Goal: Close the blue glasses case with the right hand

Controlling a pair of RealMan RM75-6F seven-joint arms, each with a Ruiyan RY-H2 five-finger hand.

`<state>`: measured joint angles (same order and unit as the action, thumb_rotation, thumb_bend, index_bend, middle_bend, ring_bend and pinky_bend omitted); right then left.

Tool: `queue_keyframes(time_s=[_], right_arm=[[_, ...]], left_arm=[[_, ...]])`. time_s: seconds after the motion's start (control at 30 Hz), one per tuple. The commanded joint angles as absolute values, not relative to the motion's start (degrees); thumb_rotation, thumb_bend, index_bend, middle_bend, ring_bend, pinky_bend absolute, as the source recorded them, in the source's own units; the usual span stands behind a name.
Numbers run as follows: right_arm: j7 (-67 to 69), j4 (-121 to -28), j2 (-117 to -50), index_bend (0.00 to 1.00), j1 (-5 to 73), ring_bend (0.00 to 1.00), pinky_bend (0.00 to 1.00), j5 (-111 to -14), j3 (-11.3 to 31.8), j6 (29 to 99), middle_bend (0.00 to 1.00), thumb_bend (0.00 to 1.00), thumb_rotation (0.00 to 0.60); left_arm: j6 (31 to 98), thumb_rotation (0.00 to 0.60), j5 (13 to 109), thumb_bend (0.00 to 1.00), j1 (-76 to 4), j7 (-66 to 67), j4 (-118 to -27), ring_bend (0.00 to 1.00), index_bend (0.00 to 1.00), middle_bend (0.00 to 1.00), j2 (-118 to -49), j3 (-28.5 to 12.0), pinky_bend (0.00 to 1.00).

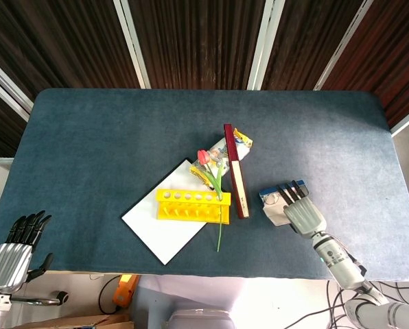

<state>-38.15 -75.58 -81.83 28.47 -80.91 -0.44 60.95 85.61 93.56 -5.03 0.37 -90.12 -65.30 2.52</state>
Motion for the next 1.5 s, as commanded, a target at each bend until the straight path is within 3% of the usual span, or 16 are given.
queue_keyframes(time_s=[0.03,0.37,0.7,0.93,1.5], right_arm=[[-38.11,-76.16,-81.37,0.76,28.37,0.0,0.08,-81.08,-0.39,61.28,0.12,0.65,0.6],[-37.23,-80.24,-78.68,0.75,29.88,0.0,0.08,-78.92,2.58,60.3,0.12,0.65,0.6],[-42.19,-84.15,-77.32,0.71,34.44,0.0,0.05,-66.23,7.88,53.63,0.12,0.65,0.6],[-46.89,-84.77,-77.69,0.68,37.68,0.0,0.03,-58.67,8.96,51.61,0.12,0.65,0.6],[-53.93,-76.96,-81.95,0.67,46.6,0.0,0.02,-40.38,9.72,49.75,0.12,0.65,0.6]], left_arm=[[85.64,0.6,93.69,0.36,-5.02,0.36,-90.14,0.0,0.0,0.0,-65.28,2.59,0.05],[84.94,0.6,93.59,0.36,-5.31,1.04,-90.12,0.0,0.0,0.0,-65.58,2.63,0.05],[83.95,0.6,92.89,0.36,-5.78,1.74,-90.22,0.0,0.0,0.0,-65.77,2.38,0.05],[83.39,0.6,92.66,0.36,-6.07,1.94,-90.22,0.0,0.0,0.0,-65.85,2.35,0.05],[82.29,0.6,91.43,0.37,-6.61,2.45,-90.31,0.0,0.0,0.0,-65.96,1.95,0.05]])
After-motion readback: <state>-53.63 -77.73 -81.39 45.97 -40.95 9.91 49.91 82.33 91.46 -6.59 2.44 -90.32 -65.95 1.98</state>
